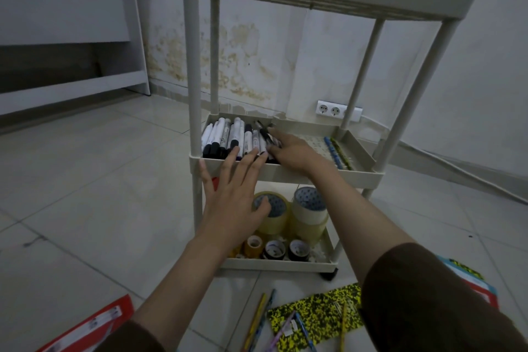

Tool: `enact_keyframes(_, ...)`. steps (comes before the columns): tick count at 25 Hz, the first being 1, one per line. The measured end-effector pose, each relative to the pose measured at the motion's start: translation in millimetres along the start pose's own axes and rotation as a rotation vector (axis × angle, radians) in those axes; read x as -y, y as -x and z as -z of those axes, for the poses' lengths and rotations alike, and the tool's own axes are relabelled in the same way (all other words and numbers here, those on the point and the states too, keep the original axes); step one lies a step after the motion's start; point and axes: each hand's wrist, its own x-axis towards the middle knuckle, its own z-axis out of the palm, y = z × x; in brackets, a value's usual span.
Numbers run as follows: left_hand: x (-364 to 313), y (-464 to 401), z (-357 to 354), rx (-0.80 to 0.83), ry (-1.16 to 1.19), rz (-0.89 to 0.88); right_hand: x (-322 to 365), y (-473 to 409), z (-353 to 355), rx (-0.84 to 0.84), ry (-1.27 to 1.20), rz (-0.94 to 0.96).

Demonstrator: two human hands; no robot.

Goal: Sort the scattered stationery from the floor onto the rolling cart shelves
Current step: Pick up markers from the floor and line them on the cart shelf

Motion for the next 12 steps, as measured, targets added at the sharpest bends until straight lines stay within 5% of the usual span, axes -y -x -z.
enact_keyframes(12, 1.5, 0.1, 3.2, 0.020, 0.028, 0.002, 2.8, 9.4, -6.9, -0.235, -0.044, -0.218)
